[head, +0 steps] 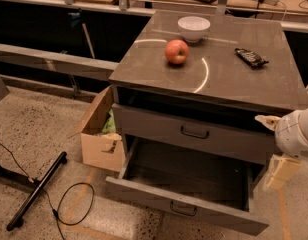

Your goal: Open top drawer

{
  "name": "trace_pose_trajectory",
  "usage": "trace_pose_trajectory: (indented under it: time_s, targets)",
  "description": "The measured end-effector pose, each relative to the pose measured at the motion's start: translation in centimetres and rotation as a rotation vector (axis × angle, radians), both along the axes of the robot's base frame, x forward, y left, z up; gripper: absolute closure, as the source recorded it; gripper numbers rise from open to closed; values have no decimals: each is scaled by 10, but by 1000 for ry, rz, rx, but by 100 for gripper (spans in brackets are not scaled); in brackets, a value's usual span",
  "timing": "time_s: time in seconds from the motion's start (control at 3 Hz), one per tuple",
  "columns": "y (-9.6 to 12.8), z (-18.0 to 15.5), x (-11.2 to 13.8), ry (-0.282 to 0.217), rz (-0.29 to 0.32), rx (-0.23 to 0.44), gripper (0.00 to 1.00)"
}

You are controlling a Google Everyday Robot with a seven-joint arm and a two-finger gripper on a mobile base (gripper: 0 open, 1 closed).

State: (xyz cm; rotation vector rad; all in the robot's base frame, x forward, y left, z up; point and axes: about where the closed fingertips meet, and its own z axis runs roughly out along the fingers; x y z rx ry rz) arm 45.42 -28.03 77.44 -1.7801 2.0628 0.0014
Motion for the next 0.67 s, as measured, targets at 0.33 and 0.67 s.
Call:
trace_pose_trajectory:
  time_s: [0.33,0.67]
  targets:
    - [11,-26,7,4,34,39,0]
    - [14,-49,23,-5,25,47,0]
